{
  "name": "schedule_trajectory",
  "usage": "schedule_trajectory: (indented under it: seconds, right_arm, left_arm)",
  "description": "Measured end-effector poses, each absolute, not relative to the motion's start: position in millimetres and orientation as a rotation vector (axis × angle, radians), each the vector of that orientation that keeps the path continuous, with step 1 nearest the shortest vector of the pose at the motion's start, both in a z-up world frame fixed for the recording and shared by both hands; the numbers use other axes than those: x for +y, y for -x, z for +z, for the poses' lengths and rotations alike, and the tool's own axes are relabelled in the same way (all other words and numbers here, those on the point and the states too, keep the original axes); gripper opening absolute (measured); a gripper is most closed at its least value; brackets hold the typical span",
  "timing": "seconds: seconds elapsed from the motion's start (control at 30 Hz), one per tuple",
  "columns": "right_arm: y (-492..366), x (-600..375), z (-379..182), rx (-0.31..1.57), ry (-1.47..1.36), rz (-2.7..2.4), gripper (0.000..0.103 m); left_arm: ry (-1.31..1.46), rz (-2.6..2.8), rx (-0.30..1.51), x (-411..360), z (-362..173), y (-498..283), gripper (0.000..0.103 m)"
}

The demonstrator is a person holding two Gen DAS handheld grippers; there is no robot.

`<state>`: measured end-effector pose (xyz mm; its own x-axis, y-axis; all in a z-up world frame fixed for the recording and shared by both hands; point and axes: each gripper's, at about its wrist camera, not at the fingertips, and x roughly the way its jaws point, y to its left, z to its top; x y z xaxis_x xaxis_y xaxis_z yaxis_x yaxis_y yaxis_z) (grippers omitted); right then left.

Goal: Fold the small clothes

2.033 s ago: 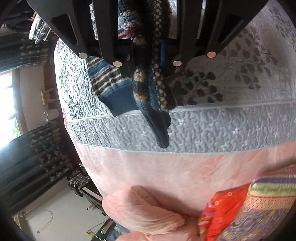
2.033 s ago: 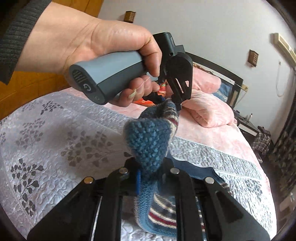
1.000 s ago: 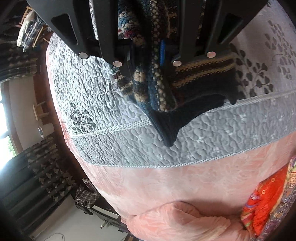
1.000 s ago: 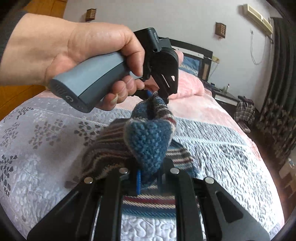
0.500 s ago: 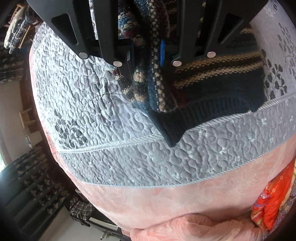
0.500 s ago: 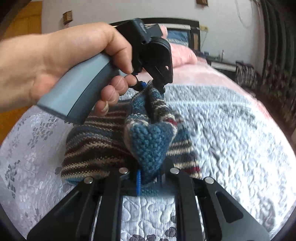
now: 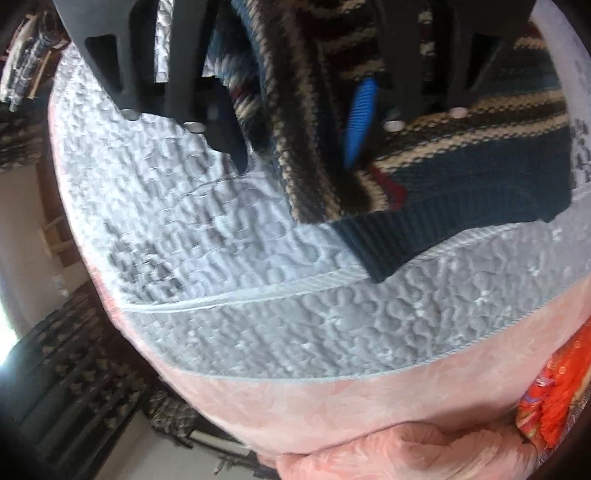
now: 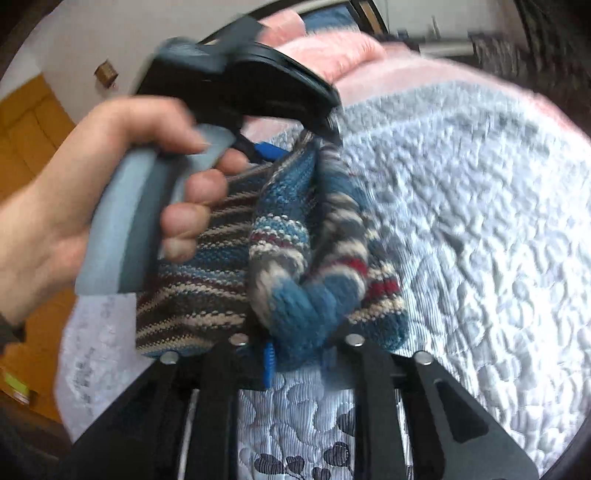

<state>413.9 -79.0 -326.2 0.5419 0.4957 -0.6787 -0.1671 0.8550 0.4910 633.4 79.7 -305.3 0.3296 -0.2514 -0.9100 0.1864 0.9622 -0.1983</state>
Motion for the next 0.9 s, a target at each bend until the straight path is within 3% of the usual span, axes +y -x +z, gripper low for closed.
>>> schedule_trajectory:
  seconds: [0.1,0.17,0.23,0.33,0.67,0.9]
  right_arm:
    - [-428,-102,-341,0.995,-0.541,0.479,0.042]
    - [-436,-116,-347,1.034,-0.622,0.540,0.046]
    - [-447,-126,-347,1.074,-0.684,0.614,0.060]
    - [-465,-134,-343,1.114,-0.703,0.686,0.070]
    - [-517,-124,-330,1.199,-0.730,0.787,0.074]
    - [-545,-111,-333,1.228,-0.697,0.779,0.074]
  left_arm:
    - [0.086,-0.338,1.151,87,-293,-630,0.064]
    - [0.099,-0.368,1.131,95,-283,-626,0.066]
    - [0.114,-0.395,1.110,107,-270,-619,0.067]
    - [0.180,-0.448,1.074,140,-251,-601,0.071]
    - [0.358,-0.509,1.088,222,-259,-541,0.071]
    - [0.223,-0.429,1.074,214,-273,-512,0.071]
